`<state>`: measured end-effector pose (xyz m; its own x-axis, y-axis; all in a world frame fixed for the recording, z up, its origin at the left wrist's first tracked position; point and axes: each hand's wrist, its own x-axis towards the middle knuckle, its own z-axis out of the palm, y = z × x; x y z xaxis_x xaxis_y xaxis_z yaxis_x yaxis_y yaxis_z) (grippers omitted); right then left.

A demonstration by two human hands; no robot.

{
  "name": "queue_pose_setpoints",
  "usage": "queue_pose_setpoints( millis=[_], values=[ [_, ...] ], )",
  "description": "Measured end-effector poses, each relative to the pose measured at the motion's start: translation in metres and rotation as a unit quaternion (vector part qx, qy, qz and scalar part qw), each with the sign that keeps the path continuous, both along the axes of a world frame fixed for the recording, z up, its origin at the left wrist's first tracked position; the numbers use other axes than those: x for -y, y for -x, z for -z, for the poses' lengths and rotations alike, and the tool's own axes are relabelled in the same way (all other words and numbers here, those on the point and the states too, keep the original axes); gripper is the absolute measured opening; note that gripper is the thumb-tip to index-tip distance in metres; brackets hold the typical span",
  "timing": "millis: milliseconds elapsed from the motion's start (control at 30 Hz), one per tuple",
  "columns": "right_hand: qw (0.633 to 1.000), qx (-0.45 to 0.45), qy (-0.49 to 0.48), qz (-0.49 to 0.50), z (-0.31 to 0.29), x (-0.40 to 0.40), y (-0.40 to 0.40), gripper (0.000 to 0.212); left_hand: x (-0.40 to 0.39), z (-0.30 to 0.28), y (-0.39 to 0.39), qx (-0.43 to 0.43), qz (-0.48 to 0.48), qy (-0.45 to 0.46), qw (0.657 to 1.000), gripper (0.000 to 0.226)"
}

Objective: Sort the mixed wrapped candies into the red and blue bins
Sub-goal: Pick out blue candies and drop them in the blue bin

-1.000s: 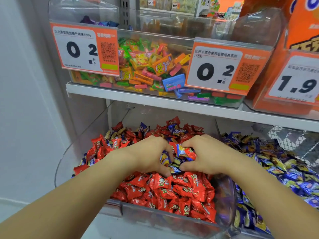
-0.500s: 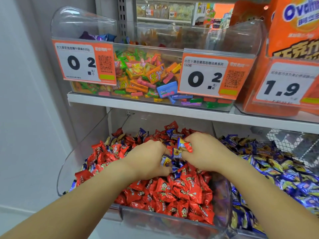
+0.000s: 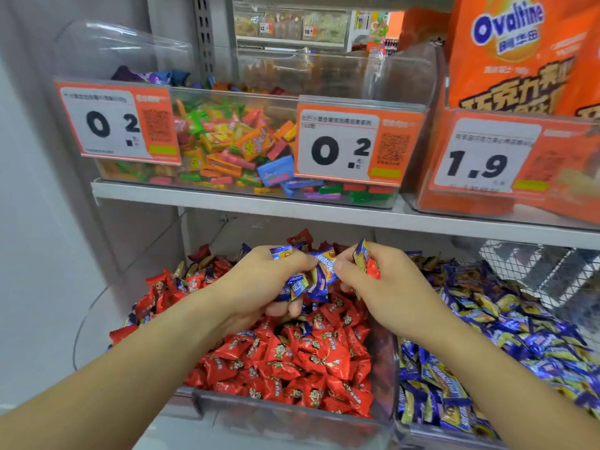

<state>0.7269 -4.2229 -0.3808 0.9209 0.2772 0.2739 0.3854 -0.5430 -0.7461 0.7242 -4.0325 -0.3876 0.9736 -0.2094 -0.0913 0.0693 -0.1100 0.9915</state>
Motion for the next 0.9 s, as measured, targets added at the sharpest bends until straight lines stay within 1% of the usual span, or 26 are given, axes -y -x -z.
queue_pose_setpoints(
  millis=[67, 167, 233, 333, 433, 500, 567, 600, 633, 700, 767, 833, 900],
  values=[
    [1.000, 0.001, -0.007, 0.010, 0.000, 0.006, 0.003, 0.026, 0.011, -0.001, 0.001, -0.006, 0.005, 0.024, 1.000, 0.029],
    [1.000, 0.001, 0.018, 0.004, 0.003, 0.009, 0.009, 0.031, 0.022, -0.002, 0.007, -0.017, 0.040, 0.074, 0.996, 0.032],
    [0.999, 0.003, 0.046, -0.005, 0.004, 0.008, 0.011, 0.031, 0.022, 0.000, 0.009, -0.010, 0.050, 0.061, 0.997, 0.031],
    [0.992, 0.011, 0.125, -0.021, 0.002, 0.005, 0.010, 0.037, 0.015, 0.001, 0.008, -0.012, 0.036, 0.046, 0.998, 0.033],
    [0.978, 0.009, 0.204, -0.028, -0.002, 0.001, 0.007, 0.051, 0.005, 0.000, 0.010, -0.010, 0.033, 0.023, 0.999, 0.031],
    [0.965, -0.004, 0.258, -0.038, -0.006, -0.001, 0.005, 0.067, -0.003, 0.001, 0.010, -0.003, 0.014, 0.010, 1.000, 0.033],
    [0.955, -0.028, 0.289, -0.056, -0.014, -0.005, 0.007, 0.084, -0.012, 0.003, 0.010, -0.001, -0.011, -0.009, 1.000, 0.038],
    [0.956, -0.044, 0.285, -0.060, -0.017, -0.007, 0.007, 0.084, -0.017, 0.004, 0.010, -0.003, -0.020, -0.019, 1.000, 0.036],
    [0.960, -0.064, 0.266, -0.057, -0.019, -0.009, 0.007, 0.078, -0.021, 0.004, 0.010, -0.006, -0.027, -0.028, 0.999, 0.033],
    [0.970, -0.102, 0.214, -0.052, -0.018, -0.011, 0.003, 0.060, -0.027, 0.005, 0.010, -0.014, -0.037, -0.041, 0.998, 0.032],
    [0.976, -0.099, 0.185, -0.051, -0.014, -0.010, -0.001, 0.048, -0.031, 0.006, 0.009, -0.016, -0.040, -0.046, 0.998, 0.035],
    [0.982, -0.082, 0.164, -0.047, -0.013, -0.008, -0.004, 0.047, -0.034, 0.005, 0.009, -0.011, -0.040, -0.040, 0.998, 0.031],
    [0.988, -0.086, 0.127, -0.029, -0.011, -0.004, -0.008, 0.051, -0.032, 0.002, 0.009, -0.005, -0.042, -0.024, 0.999, 0.029]
  ],
)
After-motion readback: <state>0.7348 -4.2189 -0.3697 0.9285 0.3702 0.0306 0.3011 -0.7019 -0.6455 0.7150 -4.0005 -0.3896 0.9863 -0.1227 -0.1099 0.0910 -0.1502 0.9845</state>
